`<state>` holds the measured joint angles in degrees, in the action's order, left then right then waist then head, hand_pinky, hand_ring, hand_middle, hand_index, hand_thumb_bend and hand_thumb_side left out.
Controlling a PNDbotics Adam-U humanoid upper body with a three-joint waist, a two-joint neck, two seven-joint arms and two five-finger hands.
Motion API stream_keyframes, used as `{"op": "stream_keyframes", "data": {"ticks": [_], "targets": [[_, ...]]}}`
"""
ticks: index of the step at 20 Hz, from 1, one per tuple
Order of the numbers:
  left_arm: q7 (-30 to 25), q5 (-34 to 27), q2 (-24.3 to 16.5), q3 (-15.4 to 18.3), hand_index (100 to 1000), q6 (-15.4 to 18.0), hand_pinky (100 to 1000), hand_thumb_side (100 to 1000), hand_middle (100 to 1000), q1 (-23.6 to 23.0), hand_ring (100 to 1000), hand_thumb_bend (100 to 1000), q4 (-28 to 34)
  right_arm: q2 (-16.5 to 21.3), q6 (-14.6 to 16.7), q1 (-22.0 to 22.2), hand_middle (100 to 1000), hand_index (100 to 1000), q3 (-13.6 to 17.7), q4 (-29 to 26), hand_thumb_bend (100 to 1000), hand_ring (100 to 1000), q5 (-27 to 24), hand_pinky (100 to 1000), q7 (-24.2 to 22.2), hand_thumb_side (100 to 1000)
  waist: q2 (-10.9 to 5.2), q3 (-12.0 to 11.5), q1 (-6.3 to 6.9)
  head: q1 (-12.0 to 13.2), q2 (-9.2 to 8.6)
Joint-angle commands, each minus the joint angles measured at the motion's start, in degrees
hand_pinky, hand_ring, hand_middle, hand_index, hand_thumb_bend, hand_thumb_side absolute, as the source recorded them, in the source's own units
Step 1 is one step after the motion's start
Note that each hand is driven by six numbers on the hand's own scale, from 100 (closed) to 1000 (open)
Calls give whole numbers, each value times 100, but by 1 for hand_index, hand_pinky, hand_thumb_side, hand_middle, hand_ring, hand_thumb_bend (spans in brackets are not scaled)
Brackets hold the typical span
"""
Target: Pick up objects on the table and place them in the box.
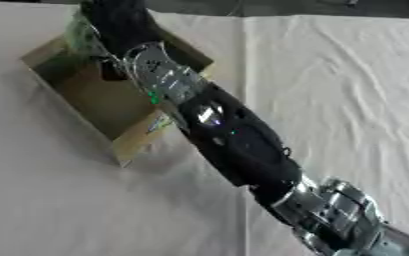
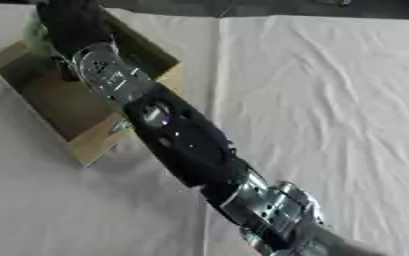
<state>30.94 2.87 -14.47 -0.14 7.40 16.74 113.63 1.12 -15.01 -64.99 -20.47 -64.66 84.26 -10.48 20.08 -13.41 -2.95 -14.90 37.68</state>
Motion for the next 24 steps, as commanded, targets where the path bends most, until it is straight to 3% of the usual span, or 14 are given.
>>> {"op": "stream_keyframes", "data": {"ticks": [1, 6, 13, 20, 24], "targets": [[-5, -21, -20, -1, 838, -12, 348, 727, 716, 55, 555, 100, 96, -51, 120, -101, 602, 779, 77, 59, 100, 825, -34, 863, -254, 281, -98, -21, 45, -32, -47], [-9, -37, -10, -10, 836, -25, 347, 725, 713, 58, 552, 100, 96, -70, 186, -126, 715, 844, 168, 150, 100, 872, -272, 880, -704, 394, -95, -20, 41, -45, -29], [-3, -51, 6, -11, 835, -46, 345, 723, 711, 44, 550, 100, 96, -75, 27, -134, 772, 912, 281, 322, 100, 912, -116, 899, -864, 542, -91, -34, 45, -70, -46], [0, -54, 15, -10, 835, -56, 345, 722, 710, 42, 549, 100, 96, -97, 66, -141, 798, 956, 326, 430, 340, 934, 34, 920, -941, 702, -82, -47, 57, -98, -62], [9, -61, 24, -8, 835, -61, 344, 721, 709, 43, 549, 100, 96, -105, 163, -150, 827, 982, 372, 499, 673, 949, -2, 933, -1075, 768, -72, -60, 59, -126, -78]]}}
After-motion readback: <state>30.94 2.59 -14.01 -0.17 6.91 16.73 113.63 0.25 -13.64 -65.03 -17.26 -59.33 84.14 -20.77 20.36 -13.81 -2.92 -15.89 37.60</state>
